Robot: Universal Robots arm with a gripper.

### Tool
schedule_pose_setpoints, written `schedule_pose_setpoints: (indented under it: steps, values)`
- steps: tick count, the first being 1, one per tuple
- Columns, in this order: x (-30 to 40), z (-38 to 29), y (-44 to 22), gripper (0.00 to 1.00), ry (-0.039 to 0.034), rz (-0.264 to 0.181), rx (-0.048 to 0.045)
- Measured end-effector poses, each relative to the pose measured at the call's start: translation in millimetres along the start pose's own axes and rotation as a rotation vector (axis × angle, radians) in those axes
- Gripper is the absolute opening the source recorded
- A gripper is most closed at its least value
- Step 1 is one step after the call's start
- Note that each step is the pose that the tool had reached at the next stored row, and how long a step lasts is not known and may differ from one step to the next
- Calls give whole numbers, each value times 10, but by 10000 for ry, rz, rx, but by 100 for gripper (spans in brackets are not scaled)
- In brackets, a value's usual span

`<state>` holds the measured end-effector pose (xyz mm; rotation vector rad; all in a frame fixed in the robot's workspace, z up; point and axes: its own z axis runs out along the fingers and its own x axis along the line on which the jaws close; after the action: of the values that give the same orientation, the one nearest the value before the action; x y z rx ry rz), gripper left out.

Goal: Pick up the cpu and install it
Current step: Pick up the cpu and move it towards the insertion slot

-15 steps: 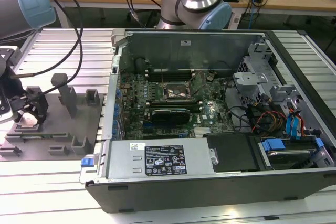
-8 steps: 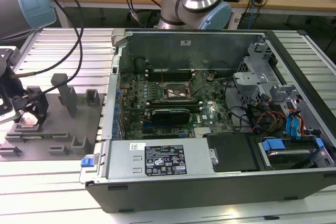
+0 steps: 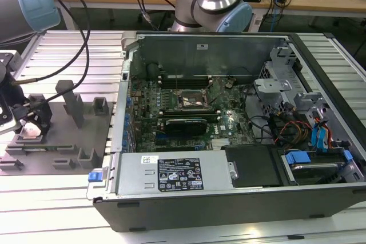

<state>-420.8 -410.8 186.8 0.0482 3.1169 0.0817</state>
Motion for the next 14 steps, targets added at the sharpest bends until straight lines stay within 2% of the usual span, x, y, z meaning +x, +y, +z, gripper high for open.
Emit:
schedule_pose_setpoints:
  steps: [1,2,3,14]
  values:
    - [-1,2,0,68,1,0,0]
    - [-14,4,0,68,118,6,4]
    - [-23,4,1,68,179,9,6]
    - [-31,-4,1,68,179,9,6]
